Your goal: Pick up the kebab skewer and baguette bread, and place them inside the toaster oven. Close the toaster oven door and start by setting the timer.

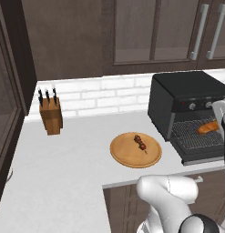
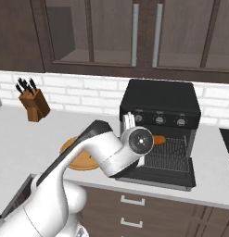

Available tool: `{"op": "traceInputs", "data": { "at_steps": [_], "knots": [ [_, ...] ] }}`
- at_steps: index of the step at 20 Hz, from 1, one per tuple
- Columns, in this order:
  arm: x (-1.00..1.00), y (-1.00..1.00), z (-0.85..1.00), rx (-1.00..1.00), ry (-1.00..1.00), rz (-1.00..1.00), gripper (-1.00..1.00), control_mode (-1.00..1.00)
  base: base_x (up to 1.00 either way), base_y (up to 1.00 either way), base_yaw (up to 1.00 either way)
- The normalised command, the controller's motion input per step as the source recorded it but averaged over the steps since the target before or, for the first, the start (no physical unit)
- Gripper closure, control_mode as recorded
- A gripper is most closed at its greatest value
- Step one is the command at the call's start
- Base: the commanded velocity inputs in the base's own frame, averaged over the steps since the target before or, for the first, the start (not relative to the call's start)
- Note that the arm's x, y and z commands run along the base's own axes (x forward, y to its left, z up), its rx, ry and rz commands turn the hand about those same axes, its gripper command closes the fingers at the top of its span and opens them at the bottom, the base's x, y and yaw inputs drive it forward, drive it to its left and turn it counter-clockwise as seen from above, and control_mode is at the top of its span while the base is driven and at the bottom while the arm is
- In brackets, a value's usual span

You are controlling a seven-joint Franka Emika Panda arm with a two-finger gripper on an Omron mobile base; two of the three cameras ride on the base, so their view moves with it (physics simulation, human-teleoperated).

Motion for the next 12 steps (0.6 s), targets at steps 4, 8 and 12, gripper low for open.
{"op": "traceInputs", "data": {
  "at_steps": [4, 8, 12],
  "knots": [
    [0.17, -0.31, -0.06, 0.18, -0.05, -0.08, 1.0, -1.0, 0.0, 0.0, 0.0],
    [0.01, -0.22, -0.35, 0.08, -0.06, -0.01, 1.0, -1.0, 0.0, 0.0, 0.0],
    [0.18, -0.19, -0.15, 0.0, -0.01, -0.01, 1.0, -1.0, 0.0, 0.0, 0.0]
  ]
}}
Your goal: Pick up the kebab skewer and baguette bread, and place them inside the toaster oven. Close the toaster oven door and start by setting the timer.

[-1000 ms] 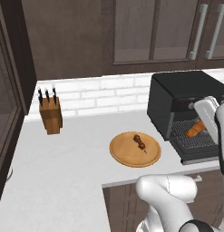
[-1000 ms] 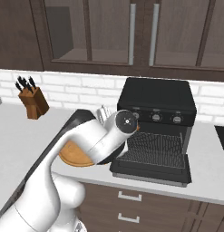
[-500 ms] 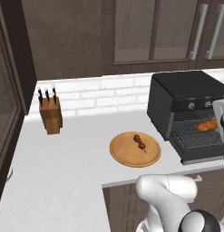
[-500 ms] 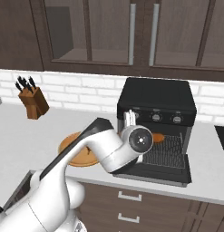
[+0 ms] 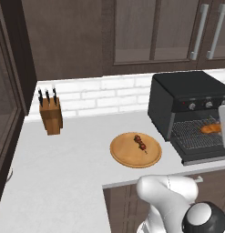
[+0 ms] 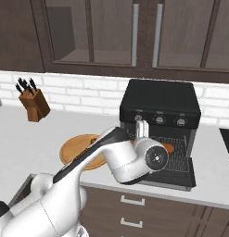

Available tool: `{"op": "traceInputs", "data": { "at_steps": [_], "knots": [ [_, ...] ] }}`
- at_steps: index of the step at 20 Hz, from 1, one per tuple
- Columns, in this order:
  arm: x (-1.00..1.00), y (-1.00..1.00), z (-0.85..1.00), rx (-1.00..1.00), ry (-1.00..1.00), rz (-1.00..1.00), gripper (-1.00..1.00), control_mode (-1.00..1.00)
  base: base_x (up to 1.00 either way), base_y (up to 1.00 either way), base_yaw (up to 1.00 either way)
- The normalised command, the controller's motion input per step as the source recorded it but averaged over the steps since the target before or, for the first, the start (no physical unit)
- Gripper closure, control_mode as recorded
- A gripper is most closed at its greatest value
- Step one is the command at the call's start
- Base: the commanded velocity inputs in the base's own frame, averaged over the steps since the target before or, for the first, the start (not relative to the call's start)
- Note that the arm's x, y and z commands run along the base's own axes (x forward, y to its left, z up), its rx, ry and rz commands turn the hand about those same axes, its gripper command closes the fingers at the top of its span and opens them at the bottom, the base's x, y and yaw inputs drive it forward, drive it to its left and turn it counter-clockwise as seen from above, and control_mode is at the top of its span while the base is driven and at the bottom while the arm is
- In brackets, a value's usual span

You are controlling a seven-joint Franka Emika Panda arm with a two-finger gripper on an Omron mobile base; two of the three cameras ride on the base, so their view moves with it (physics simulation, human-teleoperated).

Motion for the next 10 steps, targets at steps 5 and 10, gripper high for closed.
{"op": "traceInputs", "data": {
  "at_steps": [5, 10],
  "knots": [
    [0.38, 0.0, -0.3, 0.0, 0.0, -0.01, 1.0, -1.0, 0.0, 0.0, 0.0],
    [0.44, 0.0, -0.32, 0.0, 0.0, 0.0, 1.0, -1.0, 0.0, 0.0, 0.0]
  ]
}}
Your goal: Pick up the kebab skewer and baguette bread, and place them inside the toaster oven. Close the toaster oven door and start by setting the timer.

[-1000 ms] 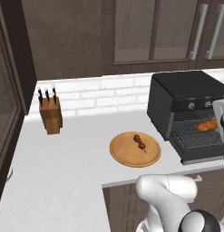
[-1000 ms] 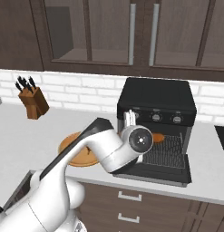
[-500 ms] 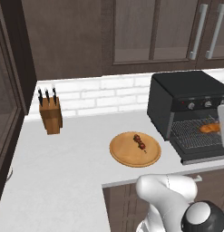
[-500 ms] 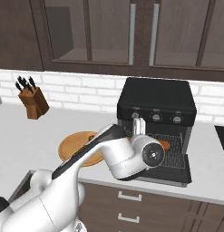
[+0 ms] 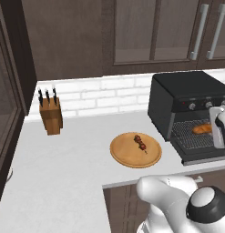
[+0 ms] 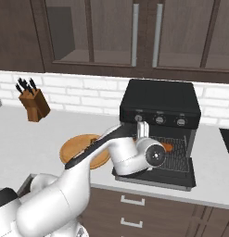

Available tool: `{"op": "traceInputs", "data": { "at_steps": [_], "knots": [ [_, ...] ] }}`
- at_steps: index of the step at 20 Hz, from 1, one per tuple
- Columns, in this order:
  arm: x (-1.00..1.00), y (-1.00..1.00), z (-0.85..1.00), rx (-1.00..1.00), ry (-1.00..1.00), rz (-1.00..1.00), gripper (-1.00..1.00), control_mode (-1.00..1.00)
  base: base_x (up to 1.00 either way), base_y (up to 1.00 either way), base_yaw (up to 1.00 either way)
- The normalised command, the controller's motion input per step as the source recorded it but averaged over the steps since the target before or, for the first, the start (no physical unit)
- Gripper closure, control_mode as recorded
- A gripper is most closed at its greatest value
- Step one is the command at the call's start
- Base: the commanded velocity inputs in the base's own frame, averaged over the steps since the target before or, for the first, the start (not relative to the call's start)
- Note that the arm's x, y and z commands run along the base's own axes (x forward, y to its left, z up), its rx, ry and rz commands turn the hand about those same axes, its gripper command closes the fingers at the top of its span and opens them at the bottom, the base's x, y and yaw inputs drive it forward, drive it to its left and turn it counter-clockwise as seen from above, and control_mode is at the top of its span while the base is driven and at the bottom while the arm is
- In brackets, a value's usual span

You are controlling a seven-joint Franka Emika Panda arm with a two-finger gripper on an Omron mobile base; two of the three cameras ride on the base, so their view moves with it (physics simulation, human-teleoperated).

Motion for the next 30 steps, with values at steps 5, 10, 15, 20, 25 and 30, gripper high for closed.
{"op": "traceInputs", "data": {
  "at_steps": [5, 10, 15, 20, 25, 30],
  "knots": [
    [0.28, -0.04, -0.29, 0.0, 0.0, 0.0, 1.0, -1.0, 0.0, 0.0, 0.0],
    [0.42, -0.04, -0.09, 0.0, 0.0, 0.0, 1.0, -1.0, 0.0, 0.0, 0.0],
    [0.36, -0.05, -0.17, 0.0, 0.0, 0.0, 1.0, -1.0, 0.0, 0.0, 0.0],
    [0.21, -0.09, -0.28, 0.0, 0.0, 0.0, 1.0, -1.0, 0.0, 0.0, 0.0],
    [0.21, -0.24, -0.12, 0.0, 0.0, 0.0, 1.0, -1.0, 0.0, 0.0, 0.0],
    [0.18, -0.12, 0.0, 0.0, 0.0, 0.0, 1.0, -1.0, 0.0, 0.0, 0.0]
  ]
}}
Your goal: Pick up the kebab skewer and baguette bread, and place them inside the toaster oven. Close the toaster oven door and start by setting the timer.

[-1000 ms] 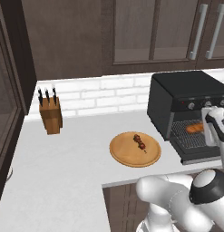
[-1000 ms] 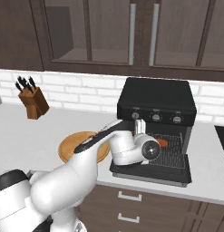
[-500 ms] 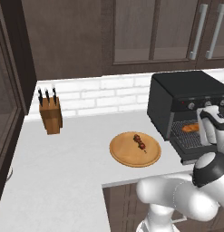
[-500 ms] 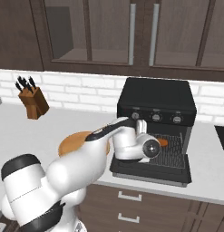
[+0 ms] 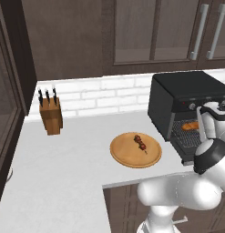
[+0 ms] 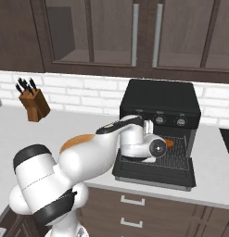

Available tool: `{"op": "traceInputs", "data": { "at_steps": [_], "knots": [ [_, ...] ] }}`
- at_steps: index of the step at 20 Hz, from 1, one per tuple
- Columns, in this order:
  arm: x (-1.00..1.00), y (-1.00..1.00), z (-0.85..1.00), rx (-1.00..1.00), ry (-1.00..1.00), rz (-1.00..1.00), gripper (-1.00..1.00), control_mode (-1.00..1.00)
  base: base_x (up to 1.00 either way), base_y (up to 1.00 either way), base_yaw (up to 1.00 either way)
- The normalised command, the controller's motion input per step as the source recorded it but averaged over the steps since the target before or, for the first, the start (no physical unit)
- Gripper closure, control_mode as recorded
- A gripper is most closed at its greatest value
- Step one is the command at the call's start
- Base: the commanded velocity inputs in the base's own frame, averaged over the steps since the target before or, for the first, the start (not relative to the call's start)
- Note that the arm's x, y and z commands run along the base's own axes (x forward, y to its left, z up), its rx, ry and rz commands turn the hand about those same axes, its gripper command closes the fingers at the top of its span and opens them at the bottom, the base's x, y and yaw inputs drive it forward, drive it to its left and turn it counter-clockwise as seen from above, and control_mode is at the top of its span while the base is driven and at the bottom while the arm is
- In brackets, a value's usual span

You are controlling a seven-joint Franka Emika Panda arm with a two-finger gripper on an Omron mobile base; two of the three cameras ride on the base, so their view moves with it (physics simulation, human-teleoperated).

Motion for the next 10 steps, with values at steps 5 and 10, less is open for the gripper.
{"op": "traceInputs", "data": {
  "at_steps": [5, 10],
  "knots": [
    [0.01, -0.01, -0.05, 0.0, 0.0, 0.0, -1.0, -1.0, 0.0, 0.0, 0.0],
    [0.0, 0.0, -0.05, 0.0, -0.02, 0.0, -1.0, -1.0, 0.0, 0.0, 0.0]
  ]
}}
